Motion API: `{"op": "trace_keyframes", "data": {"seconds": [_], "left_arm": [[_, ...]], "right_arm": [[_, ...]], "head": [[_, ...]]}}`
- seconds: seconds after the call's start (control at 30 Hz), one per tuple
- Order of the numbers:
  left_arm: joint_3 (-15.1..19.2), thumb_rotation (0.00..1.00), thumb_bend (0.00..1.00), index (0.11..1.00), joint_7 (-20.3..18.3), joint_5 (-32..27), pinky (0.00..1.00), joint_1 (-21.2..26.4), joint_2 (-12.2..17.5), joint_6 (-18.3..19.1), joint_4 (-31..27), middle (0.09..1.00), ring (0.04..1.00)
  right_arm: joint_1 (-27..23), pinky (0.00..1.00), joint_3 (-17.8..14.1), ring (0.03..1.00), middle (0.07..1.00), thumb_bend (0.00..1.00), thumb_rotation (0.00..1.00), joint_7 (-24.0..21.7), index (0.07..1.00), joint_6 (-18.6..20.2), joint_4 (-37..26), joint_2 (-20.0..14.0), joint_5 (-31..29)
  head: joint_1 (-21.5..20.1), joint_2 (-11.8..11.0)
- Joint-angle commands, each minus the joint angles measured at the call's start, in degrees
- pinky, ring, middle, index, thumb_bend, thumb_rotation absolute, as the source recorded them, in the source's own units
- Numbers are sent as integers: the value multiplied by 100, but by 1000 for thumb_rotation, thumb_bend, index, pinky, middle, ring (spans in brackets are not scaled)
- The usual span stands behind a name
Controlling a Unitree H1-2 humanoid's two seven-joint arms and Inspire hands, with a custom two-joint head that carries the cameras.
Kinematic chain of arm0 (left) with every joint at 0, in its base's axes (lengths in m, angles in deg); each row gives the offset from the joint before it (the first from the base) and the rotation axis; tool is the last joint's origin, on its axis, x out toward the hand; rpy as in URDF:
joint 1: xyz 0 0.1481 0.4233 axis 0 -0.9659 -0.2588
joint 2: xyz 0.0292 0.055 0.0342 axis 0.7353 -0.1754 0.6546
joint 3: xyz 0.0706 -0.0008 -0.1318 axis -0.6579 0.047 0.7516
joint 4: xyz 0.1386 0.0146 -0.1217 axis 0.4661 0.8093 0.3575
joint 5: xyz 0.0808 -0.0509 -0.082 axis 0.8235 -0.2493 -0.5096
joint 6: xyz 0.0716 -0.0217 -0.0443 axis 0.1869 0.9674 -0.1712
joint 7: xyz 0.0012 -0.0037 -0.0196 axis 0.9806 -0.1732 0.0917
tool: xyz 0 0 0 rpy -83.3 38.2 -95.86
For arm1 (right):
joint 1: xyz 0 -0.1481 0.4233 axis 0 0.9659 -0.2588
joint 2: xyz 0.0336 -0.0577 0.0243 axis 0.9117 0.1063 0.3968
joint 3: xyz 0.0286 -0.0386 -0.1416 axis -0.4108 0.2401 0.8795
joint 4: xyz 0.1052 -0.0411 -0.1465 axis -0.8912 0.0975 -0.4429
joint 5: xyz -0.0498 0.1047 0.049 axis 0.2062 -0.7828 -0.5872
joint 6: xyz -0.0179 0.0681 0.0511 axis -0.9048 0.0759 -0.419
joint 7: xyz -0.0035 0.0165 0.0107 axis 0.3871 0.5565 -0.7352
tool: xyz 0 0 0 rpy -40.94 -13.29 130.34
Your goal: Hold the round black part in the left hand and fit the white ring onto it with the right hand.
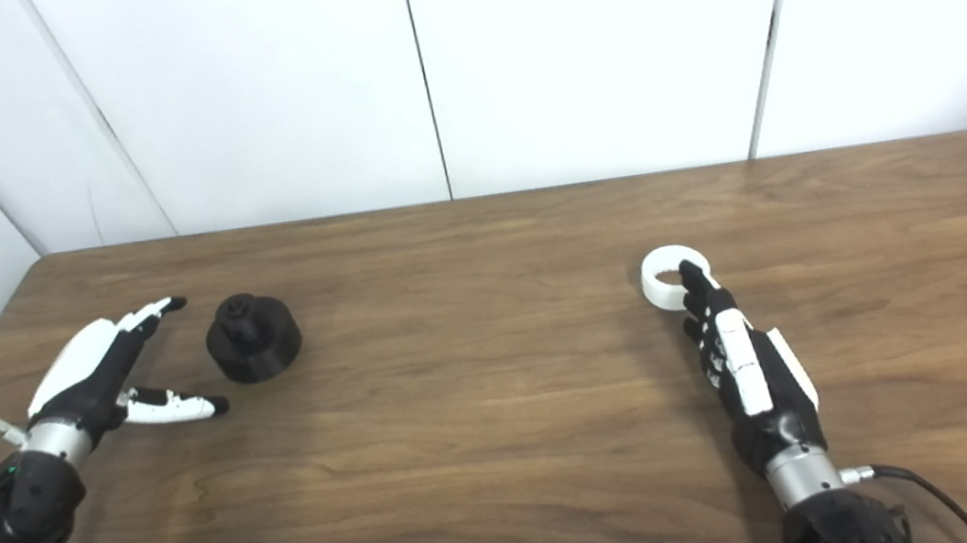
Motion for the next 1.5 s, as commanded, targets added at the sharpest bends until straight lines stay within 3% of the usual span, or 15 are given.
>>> {"op": "trace_keyframes", "data": {"seconds": [0.0, 0.23, 0.63, 1.03, 1.47], "left_arm": [[13, 221, 897, 928, 1, 123, 925, 327, 227, 35, -21, 978, 1000], [-40, 245, 887, 911, -49, 70, 932, 467, 184, 103, 97, 976, 1000], [-186, 288, 881, 906, -486, 67, 881, 646, 194, 709, 33, 979, 1000], [-329, 288, 868, 914, -796, 20, 883, 769, 233, 846, 65, 976, 1000], [-494, 289, 887, 898, -769, 139, 869, 900, 183, 799, 128, 955, 1000]], "right_arm": [[-100, 1000, 40, 1000, 987, 543, 1000, -39, 953, -182, -76, -11, 24], [-86, 1000, 24, 1000, 984, 537, 1000, -30, 948, -142, -108, -2, -5], [-65, 1000, 17, 1000, 990, 529, 1000, -62, 957, -168, -104, -18, -41], [-43, 1000, 32, 1000, 991, 527, 1000, -67, 958, -183, -126, -32, -39], [8, 1000, 45, 1000, 995, 533, 1000, -52, 963, -194, -144, -14, -8]], "head": [[5, -1], [3, -2], [-12, 6], [-8, 18], [-32, 5]]}}
